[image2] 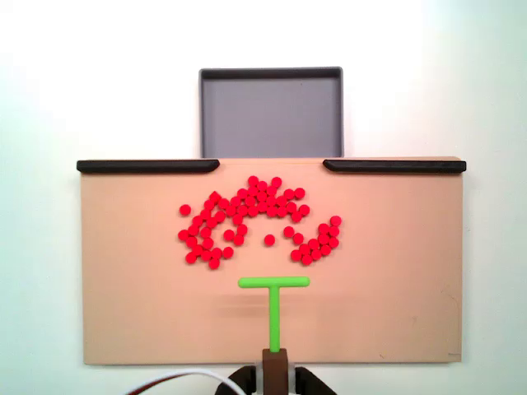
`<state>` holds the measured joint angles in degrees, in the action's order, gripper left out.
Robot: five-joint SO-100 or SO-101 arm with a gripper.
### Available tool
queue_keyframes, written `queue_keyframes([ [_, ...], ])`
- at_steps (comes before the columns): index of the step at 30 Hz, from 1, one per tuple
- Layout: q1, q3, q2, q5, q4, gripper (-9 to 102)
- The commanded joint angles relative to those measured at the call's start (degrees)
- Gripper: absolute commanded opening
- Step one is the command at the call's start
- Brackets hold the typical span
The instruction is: Push granules from bottom to the grey container
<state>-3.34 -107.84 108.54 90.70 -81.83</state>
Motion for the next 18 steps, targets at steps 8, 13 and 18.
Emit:
queue_keyframes([
  [8,0.62,1.14,0.35,1.41,0.26,0],
  [13,0.53,0.88,0.7,1.67,0.26,0],
  [18,0.44,0.79,0.7,1.85,0.26,0],
])
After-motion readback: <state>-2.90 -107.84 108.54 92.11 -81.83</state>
